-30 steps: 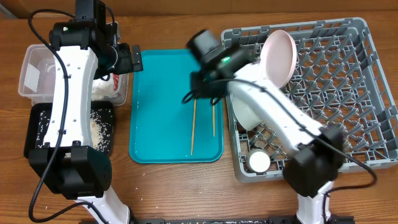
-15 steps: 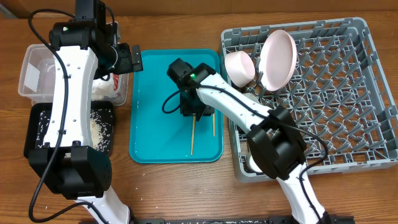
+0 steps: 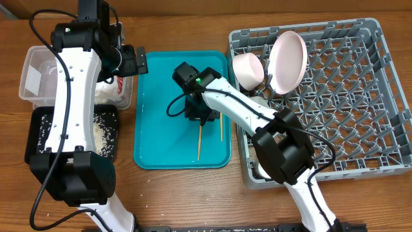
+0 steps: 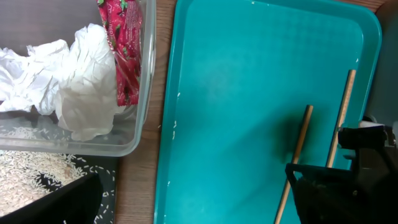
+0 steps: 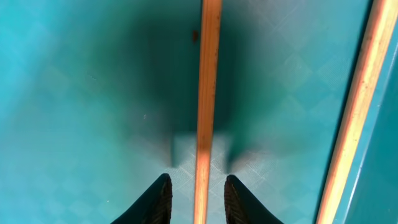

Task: Sort waste into correct bins and load items into the dishwasher
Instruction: 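Move the right gripper to a wooden chopstick and grasp it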

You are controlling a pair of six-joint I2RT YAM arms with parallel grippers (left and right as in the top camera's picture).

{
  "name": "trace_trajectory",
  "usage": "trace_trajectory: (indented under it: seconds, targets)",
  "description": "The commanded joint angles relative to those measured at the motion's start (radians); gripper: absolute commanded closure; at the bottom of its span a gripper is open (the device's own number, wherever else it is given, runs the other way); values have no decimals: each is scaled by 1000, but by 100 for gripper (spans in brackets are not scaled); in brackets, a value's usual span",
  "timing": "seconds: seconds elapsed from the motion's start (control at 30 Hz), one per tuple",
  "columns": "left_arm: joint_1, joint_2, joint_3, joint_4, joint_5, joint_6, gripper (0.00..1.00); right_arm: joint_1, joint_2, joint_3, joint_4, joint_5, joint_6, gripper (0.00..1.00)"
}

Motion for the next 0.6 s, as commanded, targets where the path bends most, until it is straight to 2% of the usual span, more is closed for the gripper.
trace_trajectory:
  seconds: [0.0, 0.1, 0.27, 0.4, 0.57]
  targets:
    - [2, -2, 19, 4, -6, 5, 0, -2, 46, 2, -3, -1, 16, 70]
    - [2, -2, 19, 4, -6, 5, 0, -2, 51, 2, -6, -1, 18, 74]
    - [2, -2, 19, 4, -6, 5, 0, -2, 51, 2, -10, -1, 18, 95]
    - [2, -2, 19, 4, -6, 5, 0, -2, 51, 3, -24, -6, 18, 96]
    - [2, -2, 19, 4, -6, 5, 0, -2, 43, 58, -124, -27, -27, 96]
